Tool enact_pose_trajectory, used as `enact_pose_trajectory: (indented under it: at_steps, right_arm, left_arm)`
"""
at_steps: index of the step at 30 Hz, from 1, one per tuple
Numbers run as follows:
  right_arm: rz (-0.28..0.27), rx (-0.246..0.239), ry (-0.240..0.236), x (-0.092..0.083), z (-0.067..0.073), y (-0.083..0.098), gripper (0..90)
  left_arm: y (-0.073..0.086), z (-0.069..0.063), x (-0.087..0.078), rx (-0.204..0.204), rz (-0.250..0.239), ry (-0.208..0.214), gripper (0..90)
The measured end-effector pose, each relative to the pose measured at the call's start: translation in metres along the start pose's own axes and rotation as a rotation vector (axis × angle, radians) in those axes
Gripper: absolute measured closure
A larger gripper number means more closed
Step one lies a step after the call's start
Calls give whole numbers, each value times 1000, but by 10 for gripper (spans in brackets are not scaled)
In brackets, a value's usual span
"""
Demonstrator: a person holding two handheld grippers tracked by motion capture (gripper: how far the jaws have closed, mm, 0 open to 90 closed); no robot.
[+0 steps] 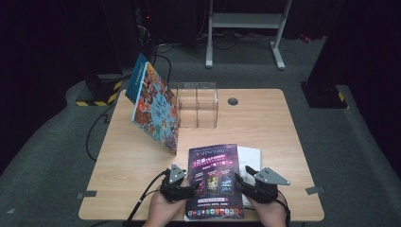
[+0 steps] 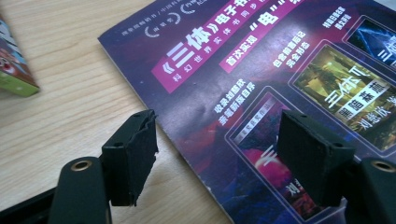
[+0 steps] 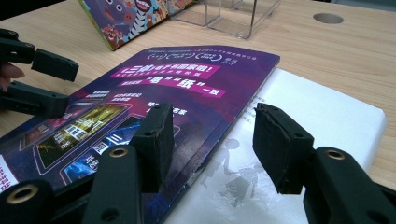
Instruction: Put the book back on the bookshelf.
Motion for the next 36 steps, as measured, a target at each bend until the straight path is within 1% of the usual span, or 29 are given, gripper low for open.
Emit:
enact_pose_trajectory:
  at_steps: [1, 3, 5, 7, 8, 9, 11, 16, 17, 18, 19, 21, 25, 26, 27, 28, 32, 35, 36]
  right_arm:
    - [0, -1, 0, 0, 0, 0, 480]
    - [0, -1, 0, 0, 0, 0, 481]
    - [1, -4, 0, 0, 0, 0, 484]
    - [3, -2, -1, 0, 0, 0, 484]
    - [3, -2, -1, 0, 0, 0, 484]
    - [3, -3, -1, 0, 1, 0, 483]
    - [4, -9, 1, 0, 1, 0, 481]
    - [-2, -6, -6, -1, 2, -3, 471]
    - [-6, 0, -16, -1, 5, -5, 463]
    - [-6, 0, -16, -1, 5, -5, 463]
    - [-1, 9, -29, -1, 8, -8, 452]
    - [8, 10, -37, 0, 10, -10, 435]
    - [17, 17, -42, 2, 14, -13, 402]
    - [25, 27, -42, 4, 16, -14, 378]
    - [29, 31, -39, 5, 17, -14, 373]
    - [29, 31, -39, 5, 17, -14, 373]
    - [54, 50, -41, 9, 21, -15, 340]
    - [80, 59, -43, 13, 22, -16, 335]
    - [80, 59, -43, 13, 22, -16, 335]
  left_arm:
    - [0, -2, 1, 8, 0, -5, 291]
    - [-1, -2, 1, 9, 1, -6, 294]
    - [-1, -3, 3, 11, 18, -10, 294]
    - [0, -5, 5, 27, 27, -22, 294]
    - [0, -5, 5, 27, 27, -22, 295]
    - [0, -7, 6, 44, 37, -34, 296]
    - [0, -8, 7, 52, 41, -41, 297]
    - [0, -9, 7, 62, 41, -48, 303]
    - [1, -10, 7, 81, 39, -56, 303]
    - [1, -10, 7, 81, 39, -56, 303]
    - [1, -10, 7, 87, 38, -61, 303]
    - [1, -10, 8, 89, 39, -60, 301]
    - [1, -11, 8, 98, 43, -63, 301]
    - [1, -10, 8, 117, 41, -79, 304]
    - [1, -10, 8, 123, 40, -88, 305]
    - [1, -10, 8, 123, 40, -88, 312]
    - [1, -5, 6, 129, 38, -122, 323]
    - [1, -3, 6, 116, 37, -116, 323]
    - [1, -3, 6, 116, 37, -116, 323]
Point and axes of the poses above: each handheld gripper's, and its own axes: x roughly forward along the jaws, y roughly out of its underside, z roughly to its left, the point moved 3 cm from there along x, roughly forward along the jaws, and after that the axes turned 1 degree about y, right-handed, at the moved point
